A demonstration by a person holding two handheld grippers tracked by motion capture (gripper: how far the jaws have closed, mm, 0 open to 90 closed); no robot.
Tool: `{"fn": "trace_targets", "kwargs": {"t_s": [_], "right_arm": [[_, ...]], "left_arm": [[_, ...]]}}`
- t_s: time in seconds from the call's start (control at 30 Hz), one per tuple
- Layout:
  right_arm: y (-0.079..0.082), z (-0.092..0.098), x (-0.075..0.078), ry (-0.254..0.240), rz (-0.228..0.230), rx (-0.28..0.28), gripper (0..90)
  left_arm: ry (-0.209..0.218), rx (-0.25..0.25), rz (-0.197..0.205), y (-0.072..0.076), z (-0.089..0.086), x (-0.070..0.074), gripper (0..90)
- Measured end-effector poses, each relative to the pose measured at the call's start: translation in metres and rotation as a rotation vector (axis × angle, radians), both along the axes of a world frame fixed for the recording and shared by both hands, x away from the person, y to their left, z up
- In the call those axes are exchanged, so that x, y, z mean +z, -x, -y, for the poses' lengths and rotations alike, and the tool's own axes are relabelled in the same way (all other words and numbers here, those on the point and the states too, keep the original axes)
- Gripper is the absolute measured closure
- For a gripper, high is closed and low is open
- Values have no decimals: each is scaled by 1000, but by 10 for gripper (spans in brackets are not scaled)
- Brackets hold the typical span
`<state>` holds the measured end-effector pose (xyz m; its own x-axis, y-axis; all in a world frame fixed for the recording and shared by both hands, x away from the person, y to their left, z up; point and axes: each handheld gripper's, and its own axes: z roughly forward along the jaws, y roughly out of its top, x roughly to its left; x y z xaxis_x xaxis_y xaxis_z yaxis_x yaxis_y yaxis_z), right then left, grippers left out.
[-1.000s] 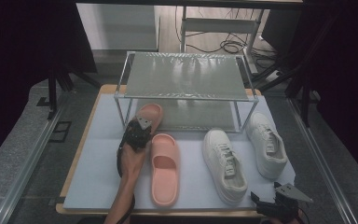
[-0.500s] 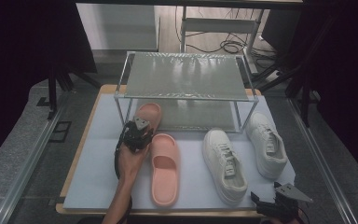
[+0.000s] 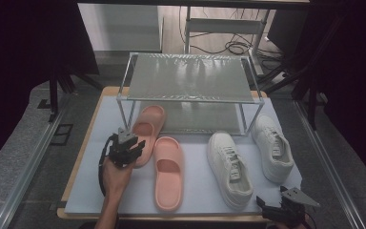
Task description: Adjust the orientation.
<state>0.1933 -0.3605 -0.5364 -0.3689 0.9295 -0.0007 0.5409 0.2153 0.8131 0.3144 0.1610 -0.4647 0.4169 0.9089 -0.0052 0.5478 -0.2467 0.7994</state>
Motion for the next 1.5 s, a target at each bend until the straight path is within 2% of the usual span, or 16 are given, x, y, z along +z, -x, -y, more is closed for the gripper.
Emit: {"fn": "trace_targets", "kwargs": {"t_s": [0.23, 0.4, 0.6, 0.7, 0.8, 1.03, 1.13, 1.23, 1.5], "right_arm": [[0, 0, 0, 1, 0, -1, 0], [0, 0, 0, 1, 0, -1, 0], [0, 0, 0, 1, 0, -1, 0], [0, 0, 0, 1, 0, -1, 0], [0, 0, 0, 1, 0, -1, 0], [0, 0, 0, 1, 0, -2, 0], [0, 0, 0, 1, 0, -1, 0], [0, 0, 0, 1, 0, -1, 0], [0, 0, 0, 1, 0, -1, 0]], "left_arm": [[36, 6, -16, 22, -23, -6, 701], [45, 14, -33, 34, -34, -13, 754], [62, -1, -68, 49, -35, -27, 837], [49, -13, -90, 53, -34, -35, 878], [38, -18, -114, 54, -34, -42, 896], [25, -18, -136, 53, -33, -48, 897], [18, -26, -168, 47, -30, -52, 895], [30, -26, -175, 42, -29, -53, 895], [16, -19, -179, 26, -23, -53, 893]]}}
